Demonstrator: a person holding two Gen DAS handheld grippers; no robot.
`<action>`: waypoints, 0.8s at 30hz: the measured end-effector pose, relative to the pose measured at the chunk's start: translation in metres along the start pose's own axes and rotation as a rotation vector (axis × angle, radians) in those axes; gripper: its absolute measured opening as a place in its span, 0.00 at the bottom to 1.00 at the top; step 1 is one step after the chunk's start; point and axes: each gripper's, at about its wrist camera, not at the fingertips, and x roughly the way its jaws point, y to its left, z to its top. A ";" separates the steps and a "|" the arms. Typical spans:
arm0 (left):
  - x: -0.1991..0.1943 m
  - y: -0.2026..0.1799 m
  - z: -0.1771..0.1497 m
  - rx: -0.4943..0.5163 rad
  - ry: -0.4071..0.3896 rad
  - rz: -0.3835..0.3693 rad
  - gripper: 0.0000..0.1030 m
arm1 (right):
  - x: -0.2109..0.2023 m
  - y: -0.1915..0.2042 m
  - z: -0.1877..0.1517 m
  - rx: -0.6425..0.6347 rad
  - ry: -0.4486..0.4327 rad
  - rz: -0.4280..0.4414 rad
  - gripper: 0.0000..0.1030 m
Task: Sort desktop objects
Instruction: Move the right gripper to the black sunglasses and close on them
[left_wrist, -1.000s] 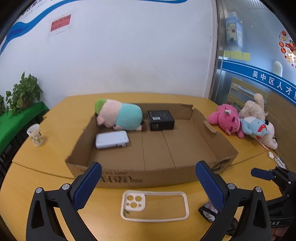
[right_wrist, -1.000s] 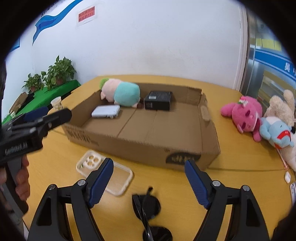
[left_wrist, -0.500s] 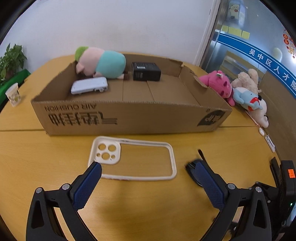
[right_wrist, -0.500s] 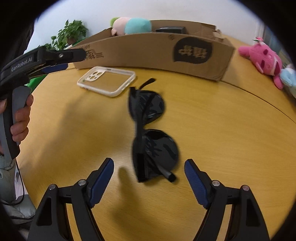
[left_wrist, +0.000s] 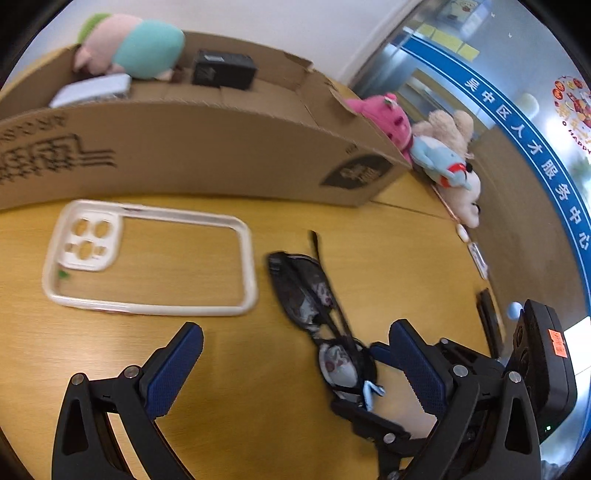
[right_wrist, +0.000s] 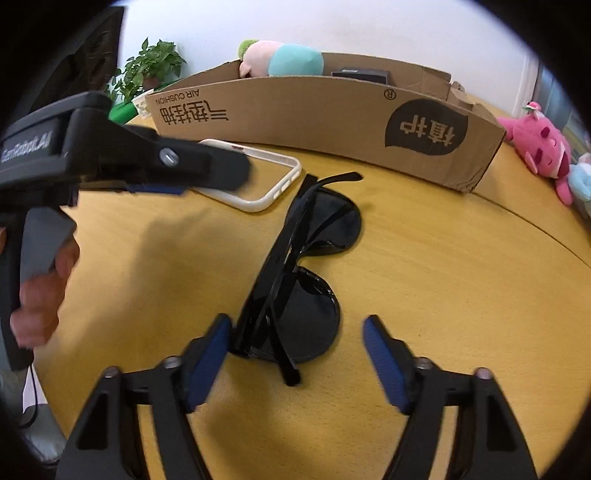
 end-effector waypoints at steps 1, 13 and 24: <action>0.006 -0.001 0.000 -0.008 0.018 -0.023 0.96 | -0.001 0.000 -0.001 0.005 -0.004 0.004 0.54; 0.022 -0.003 -0.011 -0.037 0.035 -0.061 0.37 | -0.014 0.011 -0.015 0.074 -0.032 0.081 0.54; 0.007 0.001 -0.008 -0.040 0.023 -0.124 0.06 | -0.012 0.009 -0.004 0.078 -0.044 0.104 0.54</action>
